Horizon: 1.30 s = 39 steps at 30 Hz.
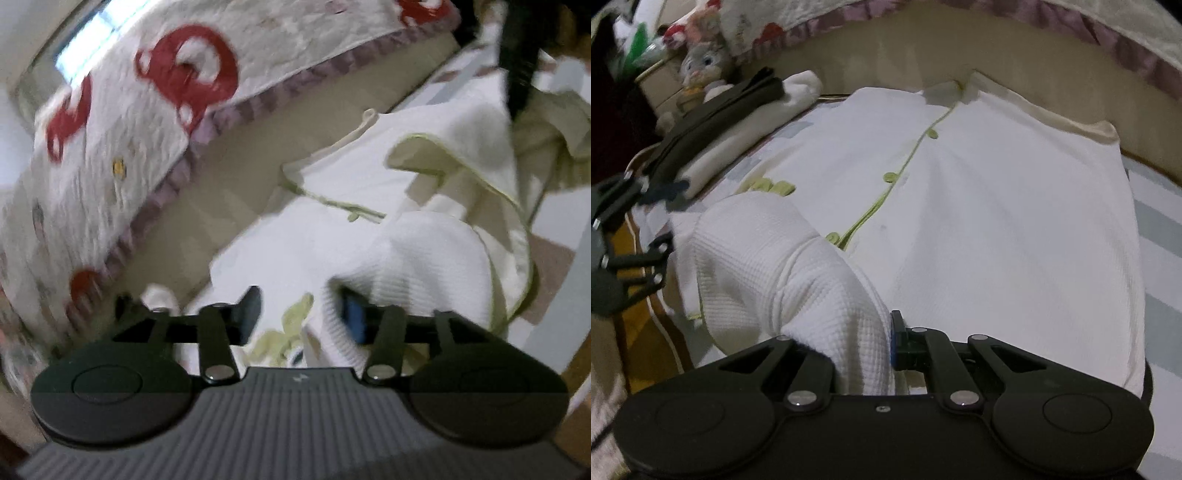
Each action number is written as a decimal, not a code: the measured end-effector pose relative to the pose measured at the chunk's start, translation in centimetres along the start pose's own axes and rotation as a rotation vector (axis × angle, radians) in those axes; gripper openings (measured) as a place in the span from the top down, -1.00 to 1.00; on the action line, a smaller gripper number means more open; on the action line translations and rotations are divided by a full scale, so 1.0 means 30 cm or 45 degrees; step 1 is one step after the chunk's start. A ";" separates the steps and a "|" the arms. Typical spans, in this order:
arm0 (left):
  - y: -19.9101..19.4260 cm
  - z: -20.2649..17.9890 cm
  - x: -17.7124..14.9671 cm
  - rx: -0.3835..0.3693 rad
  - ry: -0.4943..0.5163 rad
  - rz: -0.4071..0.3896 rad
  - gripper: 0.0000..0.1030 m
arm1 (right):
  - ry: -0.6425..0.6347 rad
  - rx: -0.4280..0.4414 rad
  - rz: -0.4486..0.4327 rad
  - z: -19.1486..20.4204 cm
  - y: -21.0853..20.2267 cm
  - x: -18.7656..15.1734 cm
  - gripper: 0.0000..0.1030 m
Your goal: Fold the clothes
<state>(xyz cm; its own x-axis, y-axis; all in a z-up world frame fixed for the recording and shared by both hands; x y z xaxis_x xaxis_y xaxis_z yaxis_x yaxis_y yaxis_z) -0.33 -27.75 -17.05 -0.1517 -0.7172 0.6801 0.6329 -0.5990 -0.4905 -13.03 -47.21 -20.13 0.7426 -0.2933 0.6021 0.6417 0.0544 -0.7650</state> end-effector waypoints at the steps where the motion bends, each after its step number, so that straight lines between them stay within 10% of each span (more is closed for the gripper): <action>1: 0.001 0.015 -0.012 -0.045 -0.061 0.029 -0.25 | -0.023 -0.002 0.000 0.006 -0.004 -0.005 0.86; 6: 0.017 0.064 -0.059 -0.219 -0.262 0.128 -0.57 | -0.137 0.006 -0.010 0.034 -0.033 -0.016 0.85; 12: 0.069 -0.007 -0.087 -0.333 -0.172 0.146 -0.63 | -0.235 0.046 -0.021 0.059 -0.065 -0.043 0.85; 14: 0.067 -0.044 -0.089 -0.334 -0.097 0.145 0.20 | -0.276 0.041 -0.009 0.074 -0.064 -0.054 0.85; 17: 0.056 -0.070 -0.079 -0.324 -0.107 0.197 0.64 | -0.323 0.021 0.011 0.092 -0.057 -0.069 0.74; 21: 0.003 -0.092 -0.044 -0.215 -0.040 0.160 0.69 | -0.340 -0.040 0.068 0.089 -0.017 -0.116 0.21; 25: -0.113 -0.070 0.015 -0.149 -0.020 0.085 0.73 | -0.371 -0.058 0.071 0.095 -0.035 -0.166 0.73; 39: -0.556 0.049 0.030 -0.237 -0.103 0.020 0.78 | -0.539 0.226 0.309 0.322 -0.427 -0.152 0.79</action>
<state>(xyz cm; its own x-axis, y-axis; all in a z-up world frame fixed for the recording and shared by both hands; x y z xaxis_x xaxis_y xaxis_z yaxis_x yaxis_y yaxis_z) -9.90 -17.87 -7.44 -0.0768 -0.7008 0.7092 0.4825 -0.6486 -0.5886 -22.78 -37.36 -10.86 0.8631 0.1576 0.4798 0.4366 0.2448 -0.8657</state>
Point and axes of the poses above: each gripper's, at about its wrist camera, not at the fingertips, and y roughly the way its jaws point, z to its left, x to its top, the point moved 5 cm from there along y, roughly the way its jaws point, and after that the axes turned 1 degree about x, right-handed, at the moved point
